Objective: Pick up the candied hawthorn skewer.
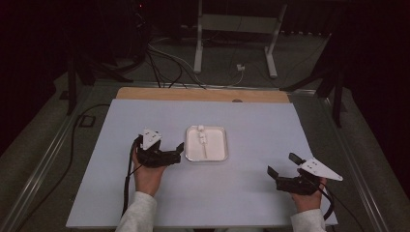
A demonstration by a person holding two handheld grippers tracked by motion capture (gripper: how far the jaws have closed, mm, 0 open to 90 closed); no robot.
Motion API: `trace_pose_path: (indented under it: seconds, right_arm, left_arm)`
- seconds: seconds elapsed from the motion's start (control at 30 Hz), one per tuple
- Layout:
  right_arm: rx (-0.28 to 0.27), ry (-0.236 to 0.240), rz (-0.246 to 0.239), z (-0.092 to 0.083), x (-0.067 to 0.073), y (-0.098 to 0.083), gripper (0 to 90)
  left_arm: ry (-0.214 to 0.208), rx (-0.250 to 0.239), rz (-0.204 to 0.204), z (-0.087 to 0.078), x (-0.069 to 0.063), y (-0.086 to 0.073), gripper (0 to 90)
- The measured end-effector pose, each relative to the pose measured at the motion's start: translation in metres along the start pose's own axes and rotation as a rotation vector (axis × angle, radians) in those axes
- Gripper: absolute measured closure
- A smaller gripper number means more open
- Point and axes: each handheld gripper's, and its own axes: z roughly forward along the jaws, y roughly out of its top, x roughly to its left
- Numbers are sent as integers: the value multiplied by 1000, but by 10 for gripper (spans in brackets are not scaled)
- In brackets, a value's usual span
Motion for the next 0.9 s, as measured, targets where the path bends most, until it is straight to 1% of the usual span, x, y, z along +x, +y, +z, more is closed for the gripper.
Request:
trace_pose_path:
  seconds: [0.03,0.07,0.13,0.2,0.23,0.37,0.63,0.8,0.9]
  right_arm:
    - [0,0,1,0,0,0,0]
    - [0,0,0,0,0,0,0]
    - [1,1,0,0,0,0,0]
    - [0,1,1,0,-1,0,0]
    - [0,1,1,0,-1,0,0]
    - [-2,2,3,0,-1,0,0]
    - [0,4,5,1,-1,0,0]
    - [2,5,1,2,0,0,0]
    - [0,5,1,2,0,0,0]
  left_arm:
    - [0,0,0,0,0,0,8]
    - [0,7,2,5,-3,1,8]
    - [-2,13,6,7,-5,1,8]
    - [-8,26,13,15,-10,2,8]
    - [-8,26,13,15,-10,2,8]
    - [-15,42,18,24,-16,3,8]
    - [-22,67,13,38,-22,4,8]
    - [-19,87,28,45,-28,4,8]
    - [-22,101,26,50,-30,3,8]
